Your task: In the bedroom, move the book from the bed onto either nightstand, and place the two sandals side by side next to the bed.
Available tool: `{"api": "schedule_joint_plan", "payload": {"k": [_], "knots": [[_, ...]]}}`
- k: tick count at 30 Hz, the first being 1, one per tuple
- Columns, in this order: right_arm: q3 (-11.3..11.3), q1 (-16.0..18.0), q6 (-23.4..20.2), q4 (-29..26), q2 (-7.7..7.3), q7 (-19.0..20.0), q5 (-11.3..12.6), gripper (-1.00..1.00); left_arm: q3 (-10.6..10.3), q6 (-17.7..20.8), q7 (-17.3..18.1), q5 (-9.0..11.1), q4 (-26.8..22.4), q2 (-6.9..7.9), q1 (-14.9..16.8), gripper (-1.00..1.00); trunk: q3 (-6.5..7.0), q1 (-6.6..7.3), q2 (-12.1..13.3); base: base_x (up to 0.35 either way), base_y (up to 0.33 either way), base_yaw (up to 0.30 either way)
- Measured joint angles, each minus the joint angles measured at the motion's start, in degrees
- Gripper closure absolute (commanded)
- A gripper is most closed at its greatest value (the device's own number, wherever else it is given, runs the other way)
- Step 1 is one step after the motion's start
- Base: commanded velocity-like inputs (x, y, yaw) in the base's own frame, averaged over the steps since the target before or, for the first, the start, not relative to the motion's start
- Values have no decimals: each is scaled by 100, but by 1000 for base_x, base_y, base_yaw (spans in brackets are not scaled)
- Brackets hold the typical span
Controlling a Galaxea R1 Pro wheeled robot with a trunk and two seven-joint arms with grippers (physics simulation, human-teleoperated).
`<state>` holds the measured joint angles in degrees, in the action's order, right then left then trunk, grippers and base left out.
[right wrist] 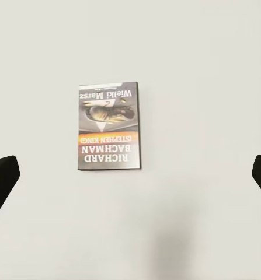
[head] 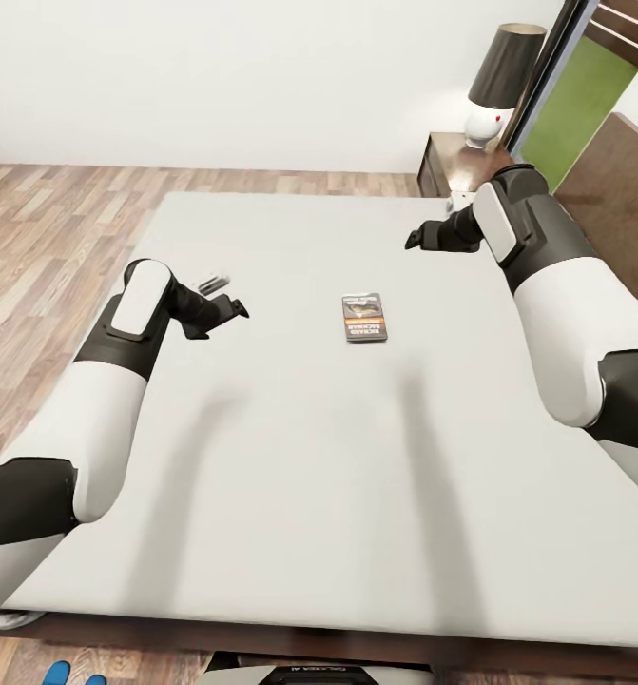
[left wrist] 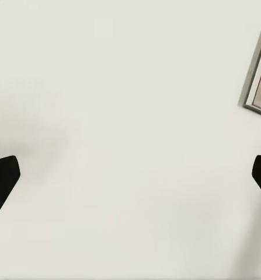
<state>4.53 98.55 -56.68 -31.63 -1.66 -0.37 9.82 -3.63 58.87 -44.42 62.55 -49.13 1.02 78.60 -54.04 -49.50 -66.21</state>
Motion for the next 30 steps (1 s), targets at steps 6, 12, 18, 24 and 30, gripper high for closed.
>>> {"api": "schedule_joint_plan", "payload": {"k": [6, 12, 18, 24, 30], "knots": [[5, 1, -4, -3, -8, 4, -1, -100, -40, 109, -71, -12, 12, 5, 11, -100, 0, 0, 0, 0, 2, 0], [13, -1, -11, 6, -8, 3, -12, -100, -51, 109, -138, 0, -1, 32, -27, -100, 0, 0, 0, 0, 0, 0], [16, 7, 118, 170, 45, -29, -36, -100, -37, 109, -257, 33, 4, -8, 1, -100, -107, -132, -239, 0, 0, 0], [20, 30, 616, 652, 171, -302, -90, -100, -18, 108, -327, 47, 54, -40, 137, -100, -215, -263, -480, 0, 0, 0], [7, 25, 822, 905, 417, -614, -107, -100, -8, 108, -353, 49, 91, -45, 240, -100, -323, -395, -721, 0, 0, -1]]}}
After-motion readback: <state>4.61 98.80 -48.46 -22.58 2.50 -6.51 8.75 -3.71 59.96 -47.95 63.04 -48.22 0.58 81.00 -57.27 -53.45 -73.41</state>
